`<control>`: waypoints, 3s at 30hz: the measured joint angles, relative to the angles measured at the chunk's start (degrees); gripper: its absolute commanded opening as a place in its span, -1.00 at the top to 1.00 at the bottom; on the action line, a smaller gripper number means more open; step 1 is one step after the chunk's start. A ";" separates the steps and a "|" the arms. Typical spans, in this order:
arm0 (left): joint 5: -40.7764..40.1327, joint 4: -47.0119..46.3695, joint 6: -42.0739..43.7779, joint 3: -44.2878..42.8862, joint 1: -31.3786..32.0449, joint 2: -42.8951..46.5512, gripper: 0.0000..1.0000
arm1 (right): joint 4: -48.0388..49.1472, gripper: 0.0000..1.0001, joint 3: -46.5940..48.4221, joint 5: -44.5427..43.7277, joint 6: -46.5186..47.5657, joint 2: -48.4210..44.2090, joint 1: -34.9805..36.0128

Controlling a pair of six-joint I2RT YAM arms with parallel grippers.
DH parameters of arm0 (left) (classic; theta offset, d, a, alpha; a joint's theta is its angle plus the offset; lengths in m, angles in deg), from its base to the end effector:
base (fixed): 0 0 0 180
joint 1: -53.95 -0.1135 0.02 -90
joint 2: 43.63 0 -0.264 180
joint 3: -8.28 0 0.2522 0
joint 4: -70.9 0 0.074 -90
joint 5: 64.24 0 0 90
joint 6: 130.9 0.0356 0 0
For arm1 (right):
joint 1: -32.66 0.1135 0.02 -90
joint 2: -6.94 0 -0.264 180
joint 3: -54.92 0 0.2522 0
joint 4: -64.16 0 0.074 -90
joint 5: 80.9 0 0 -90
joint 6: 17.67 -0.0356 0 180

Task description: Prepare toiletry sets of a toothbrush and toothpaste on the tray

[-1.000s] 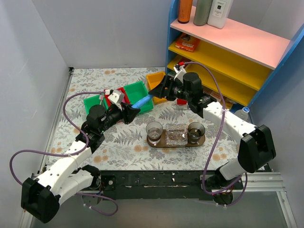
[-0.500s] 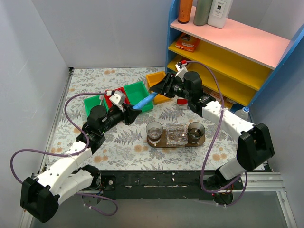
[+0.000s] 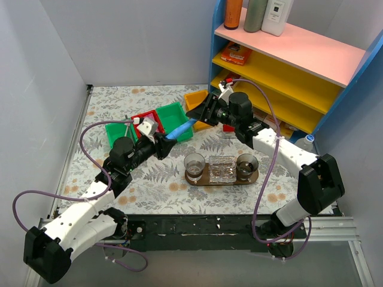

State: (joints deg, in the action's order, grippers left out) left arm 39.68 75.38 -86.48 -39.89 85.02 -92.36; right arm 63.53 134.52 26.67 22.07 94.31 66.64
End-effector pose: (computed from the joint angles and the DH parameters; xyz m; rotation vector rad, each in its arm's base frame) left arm 0.1722 -0.1137 0.2999 -0.0276 1.8046 -1.1903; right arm 0.2963 0.2127 0.3274 0.0180 1.9079 1.3117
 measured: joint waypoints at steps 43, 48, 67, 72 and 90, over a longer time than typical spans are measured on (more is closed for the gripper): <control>-6.95 -2.05 2.14 2.01 1.75 0.96 1.00 | 0.39 -0.12 -0.09 -0.46 -2.03 1.51 2.10; -5.88 -2.80 2.38 2.12 1.99 0.96 1.00 | 0.42 0.12 -0.09 -0.44 -2.27 1.66 2.08; -6.45 -2.54 4.85 2.67 2.86 0.94 0.83 | 2.82 0.97 -0.11 -1.11 -4.92 1.86 1.99; -6.64 -2.73 4.90 2.67 2.89 0.59 0.66 | 6.82 0.97 -1.27 -1.33 -6.67 1.81 1.97; -5.57 -2.80 3.34 2.67 3.67 -0.13 -0.18 | 17.53 0.97 -5.77 -2.05 -9.33 1.05 1.77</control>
State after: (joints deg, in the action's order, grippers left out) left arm 34.10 72.59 -83.14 -37.22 88.69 -92.49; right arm 81.06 128.75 24.61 12.74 95.36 68.41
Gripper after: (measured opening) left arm 0.579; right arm 0.036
